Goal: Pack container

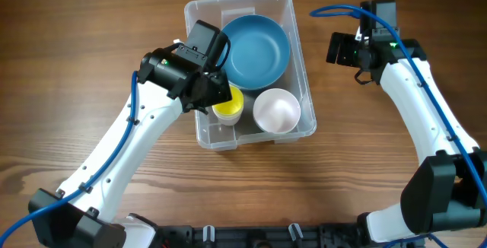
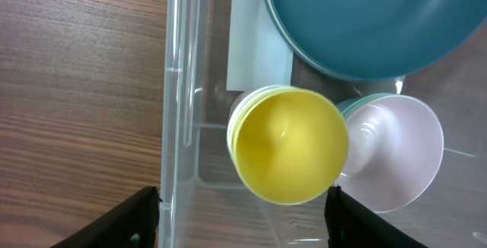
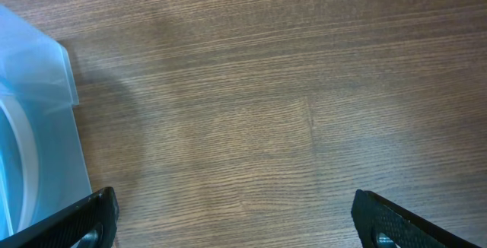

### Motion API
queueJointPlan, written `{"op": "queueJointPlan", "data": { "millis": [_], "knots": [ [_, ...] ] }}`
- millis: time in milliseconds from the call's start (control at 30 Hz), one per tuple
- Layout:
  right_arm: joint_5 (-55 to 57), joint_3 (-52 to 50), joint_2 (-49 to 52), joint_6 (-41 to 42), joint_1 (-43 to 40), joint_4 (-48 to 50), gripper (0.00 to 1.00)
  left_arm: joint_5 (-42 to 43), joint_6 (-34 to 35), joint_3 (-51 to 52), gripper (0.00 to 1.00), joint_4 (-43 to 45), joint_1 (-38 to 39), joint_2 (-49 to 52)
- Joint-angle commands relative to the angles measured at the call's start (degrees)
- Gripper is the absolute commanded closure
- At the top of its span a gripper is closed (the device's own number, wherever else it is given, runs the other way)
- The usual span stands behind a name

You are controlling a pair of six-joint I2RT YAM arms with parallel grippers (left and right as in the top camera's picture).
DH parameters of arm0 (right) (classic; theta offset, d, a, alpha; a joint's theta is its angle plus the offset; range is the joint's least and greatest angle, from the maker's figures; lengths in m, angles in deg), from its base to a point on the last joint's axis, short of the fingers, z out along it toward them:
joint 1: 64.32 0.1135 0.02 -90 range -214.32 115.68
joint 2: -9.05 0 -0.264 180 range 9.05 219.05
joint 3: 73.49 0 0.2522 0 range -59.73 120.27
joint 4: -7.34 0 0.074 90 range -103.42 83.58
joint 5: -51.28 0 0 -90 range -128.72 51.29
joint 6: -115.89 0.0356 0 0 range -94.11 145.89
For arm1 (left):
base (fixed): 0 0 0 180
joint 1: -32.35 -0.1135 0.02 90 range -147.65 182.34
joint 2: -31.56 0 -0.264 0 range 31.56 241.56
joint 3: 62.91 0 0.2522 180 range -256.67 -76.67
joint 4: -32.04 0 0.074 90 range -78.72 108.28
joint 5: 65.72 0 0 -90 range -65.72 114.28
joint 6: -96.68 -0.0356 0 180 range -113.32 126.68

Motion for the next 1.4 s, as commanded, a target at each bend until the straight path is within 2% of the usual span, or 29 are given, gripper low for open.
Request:
{"op": "queueJointPlan", "data": {
  "millis": [0, 133, 267, 400, 500, 733, 867, 933, 1000, 1100, 1267, 1367],
  "knots": [
    [1.18, -0.20, 0.44, -0.44, -0.15, 0.13, 0.00, -1.03, -0.50, 0.39, 0.30, 1.18, -2.14, -0.20],
    [1.18, -0.20, 0.44, -0.42, -0.15, 0.13, 0.00, -0.94, -4.33, 0.31, 0.41, 2.19, -4.83, -1.81],
    [1.18, -0.22, 0.44, -0.44, -0.15, 0.13, 0.00, -1.55, -4.42, 0.31, 0.43, 2.25, -5.77, -8.96],
    [1.18, -0.20, 0.44, -0.44, -0.15, 0.13, 0.00, -4.33, -3.82, 0.74, 0.40, 1.44, -5.16, -21.29],
    [1.18, -0.20, 0.44, -0.44, -0.15, 0.13, 0.00, -10.12, -1.31, 4.35, 0.40, -0.04, -3.96, -33.00],
    [1.18, -0.20, 0.44, -0.42, -0.15, 0.13, 0.00, -23.21, 6.64, 22.91, 0.41, -0.35, -3.28, -60.94],
    [1.18, -0.20, 0.44, -0.44, -0.15, 0.13, 0.00, -25.81, 8.04, 34.23, 0.46, 6.34, -3.28, -73.61],
    [1.18, -0.20, 0.44, -0.44, -0.15, 0.13, 0.00, -29.59, 8.41, 39.69, 0.43, 9.94, -3.30, -77.11],
    [1.18, -0.20, 0.44, -0.44, -0.15, 0.13, 0.00, -32.48, 9.35, 44.85, 0.33, 13.88, -3.30, -78.62],
    [1.18, -0.20, 0.44, -0.44, -0.15, 0.13, 0.00, -34.45, 9.22, 55.06, 0.19, 25.81, -3.30, -77.61],
    [1.16, -0.20, 0.44, -0.44, -0.15, 0.13, 0.00, -40.59, 8.41, 66.12, 0.12, 43.74, -3.30, -73.46],
    [1.18, -0.22, 0.44, -0.44, -0.15, 0.13, 0.00, -41.44, 6.27, 67.91, 0.12, 48.89, -3.30, -70.10]
  ]
}}
